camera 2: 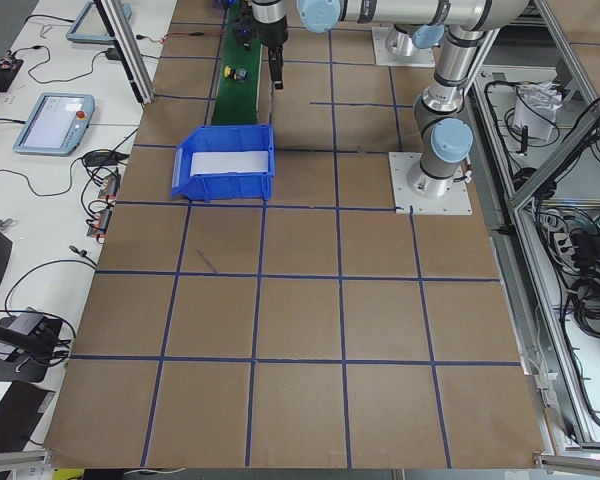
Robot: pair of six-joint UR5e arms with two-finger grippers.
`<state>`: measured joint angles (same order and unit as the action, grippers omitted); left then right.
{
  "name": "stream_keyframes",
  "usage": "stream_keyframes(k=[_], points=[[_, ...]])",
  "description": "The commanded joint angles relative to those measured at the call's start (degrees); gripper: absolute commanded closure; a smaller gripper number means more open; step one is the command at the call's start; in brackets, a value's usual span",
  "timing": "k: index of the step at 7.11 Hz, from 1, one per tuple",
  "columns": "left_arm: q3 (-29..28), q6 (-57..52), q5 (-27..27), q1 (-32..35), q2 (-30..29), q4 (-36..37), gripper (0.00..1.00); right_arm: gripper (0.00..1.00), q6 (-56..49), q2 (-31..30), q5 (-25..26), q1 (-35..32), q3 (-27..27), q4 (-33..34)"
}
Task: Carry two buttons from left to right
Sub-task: 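Lower the right gripper onto the yellow button on the belt and grasp it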
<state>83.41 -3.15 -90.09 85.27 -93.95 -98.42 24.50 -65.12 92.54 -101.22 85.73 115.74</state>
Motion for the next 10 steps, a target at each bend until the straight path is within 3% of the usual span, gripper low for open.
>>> stream_keyframes(k=[1,10], points=[[0.00,-0.10,0.00,-0.02,-0.09,-0.02,0.00,0.18,2.74,2.44,0.62,-1.60,-2.31,0.19],[0.09,-0.28,-0.08,-0.10,-0.09,0.07,0.00,0.18,4.16,8.07,2.38,-2.84,-5.31,2.48]])
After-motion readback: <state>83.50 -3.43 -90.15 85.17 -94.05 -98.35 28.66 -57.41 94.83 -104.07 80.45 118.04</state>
